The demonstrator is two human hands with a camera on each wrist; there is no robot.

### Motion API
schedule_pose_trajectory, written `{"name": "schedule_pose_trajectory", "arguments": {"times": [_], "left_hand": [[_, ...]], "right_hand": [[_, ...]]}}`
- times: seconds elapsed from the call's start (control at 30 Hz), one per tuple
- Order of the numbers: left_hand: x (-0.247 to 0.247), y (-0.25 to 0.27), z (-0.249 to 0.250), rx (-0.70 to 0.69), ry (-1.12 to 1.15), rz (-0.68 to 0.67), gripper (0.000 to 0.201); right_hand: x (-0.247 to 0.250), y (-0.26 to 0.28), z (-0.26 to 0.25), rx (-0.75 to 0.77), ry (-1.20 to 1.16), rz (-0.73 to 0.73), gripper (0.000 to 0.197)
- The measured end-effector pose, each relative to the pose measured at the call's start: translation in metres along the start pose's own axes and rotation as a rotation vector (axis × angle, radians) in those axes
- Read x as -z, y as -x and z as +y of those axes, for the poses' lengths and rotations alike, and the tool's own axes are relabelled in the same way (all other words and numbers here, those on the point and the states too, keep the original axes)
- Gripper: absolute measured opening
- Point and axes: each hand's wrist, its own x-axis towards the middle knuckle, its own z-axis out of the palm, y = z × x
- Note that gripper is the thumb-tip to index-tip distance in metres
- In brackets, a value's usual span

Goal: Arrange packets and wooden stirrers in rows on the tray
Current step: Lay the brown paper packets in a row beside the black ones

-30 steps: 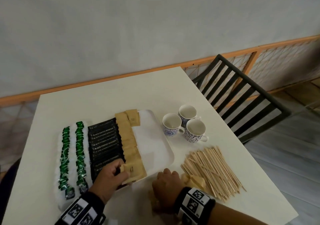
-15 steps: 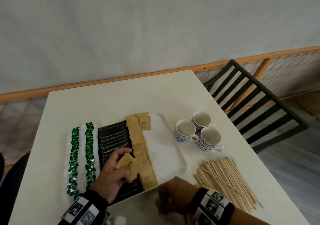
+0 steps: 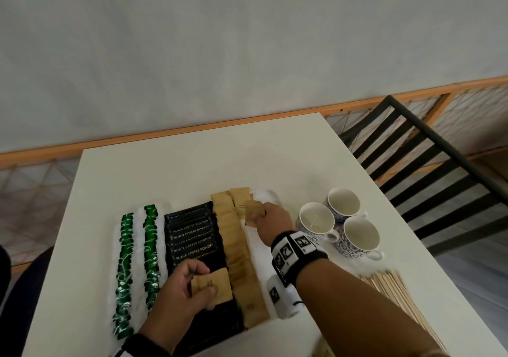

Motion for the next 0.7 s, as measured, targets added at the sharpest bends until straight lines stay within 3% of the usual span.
{"name": "schedule_pose_trajectory", "arguments": {"times": [0.3,0.37,0.53,0.7], "left_hand": [[0.002,-0.006,-0.007,0.081,0.007,0.010,0.028],[0.000,-0.008,-0.007,0.085,0.008,0.015,0.028],[-0.001,-0.010,-0.006,0.085,0.025,0.025,0.025],[-0.002,-0.008,-0.001,0.077,0.055,0.007,0.038]], "right_hand": [[-0.011,-0.031,-0.004,-0.144,-0.201,-0.038,0.019],[-0.011,-0.031,-0.004,-0.165,-0.234,-0.007,0.030],[-0.012,-0.034,-0.004,-0.101,-0.133,0.013,0.039],[-0.014,-0.036,-0.006,-0.037,-0.086,0.018,0.033]]}}
